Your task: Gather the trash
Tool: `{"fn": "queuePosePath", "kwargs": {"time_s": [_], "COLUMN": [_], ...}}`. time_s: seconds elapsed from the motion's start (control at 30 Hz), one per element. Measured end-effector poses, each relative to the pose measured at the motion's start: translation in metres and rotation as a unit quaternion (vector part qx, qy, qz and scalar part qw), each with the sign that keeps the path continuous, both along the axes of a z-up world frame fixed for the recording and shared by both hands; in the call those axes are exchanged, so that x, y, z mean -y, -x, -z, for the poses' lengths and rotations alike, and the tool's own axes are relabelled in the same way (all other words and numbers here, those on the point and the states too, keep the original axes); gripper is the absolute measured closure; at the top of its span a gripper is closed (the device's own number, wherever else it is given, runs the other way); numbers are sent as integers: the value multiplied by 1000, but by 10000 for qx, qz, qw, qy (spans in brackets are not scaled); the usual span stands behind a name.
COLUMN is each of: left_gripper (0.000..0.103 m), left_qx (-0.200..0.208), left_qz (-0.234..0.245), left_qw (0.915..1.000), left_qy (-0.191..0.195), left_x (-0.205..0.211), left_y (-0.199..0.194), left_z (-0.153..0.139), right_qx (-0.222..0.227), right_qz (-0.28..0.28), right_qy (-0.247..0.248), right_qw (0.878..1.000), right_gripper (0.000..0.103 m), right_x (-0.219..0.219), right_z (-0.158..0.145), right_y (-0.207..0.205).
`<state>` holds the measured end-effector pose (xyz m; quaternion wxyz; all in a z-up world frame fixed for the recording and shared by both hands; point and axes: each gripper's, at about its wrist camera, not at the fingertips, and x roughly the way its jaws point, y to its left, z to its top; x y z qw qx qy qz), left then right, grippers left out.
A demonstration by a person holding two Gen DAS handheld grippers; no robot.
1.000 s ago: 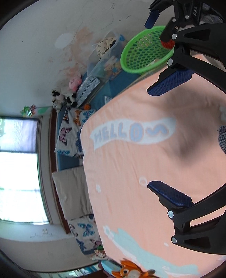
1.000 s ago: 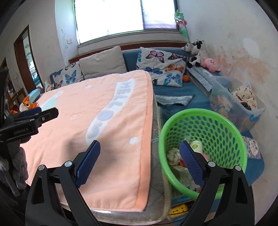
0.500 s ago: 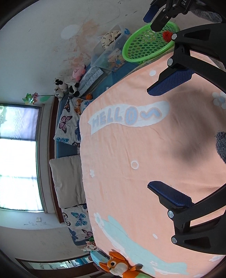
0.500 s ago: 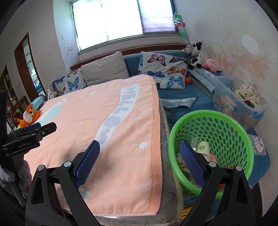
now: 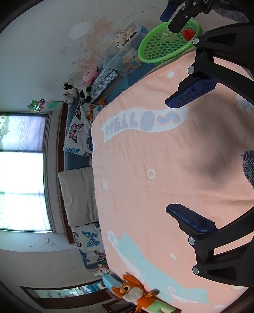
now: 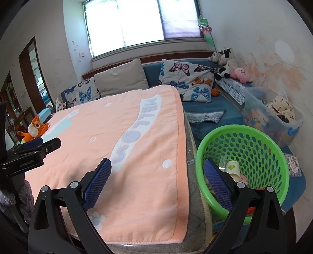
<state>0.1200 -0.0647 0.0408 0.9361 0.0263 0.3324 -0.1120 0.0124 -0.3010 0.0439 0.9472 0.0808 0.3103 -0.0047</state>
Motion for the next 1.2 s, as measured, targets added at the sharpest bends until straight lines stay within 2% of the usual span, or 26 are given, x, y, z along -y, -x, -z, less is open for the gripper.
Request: {"fn": "queuePosePath", "kwargs": {"time_s": [0.33,1.2], "left_gripper": [8,8], "left_qx": [177,295], "left_qz": [-58,-56], "left_qw": [9998,9995], "left_qy": [-87,-90], "left_x": [-6,-20], "left_y": [13,28], "left_z": [-6,-12], "right_qx": [129,253], "right_qz": [-149,-317], "right_qy": [43,82], "right_qw": [9998,9991], "right_gripper": [7,7], "right_x": [-13,-28], "right_z": [-3,-8], "right_y": [1,11]}}
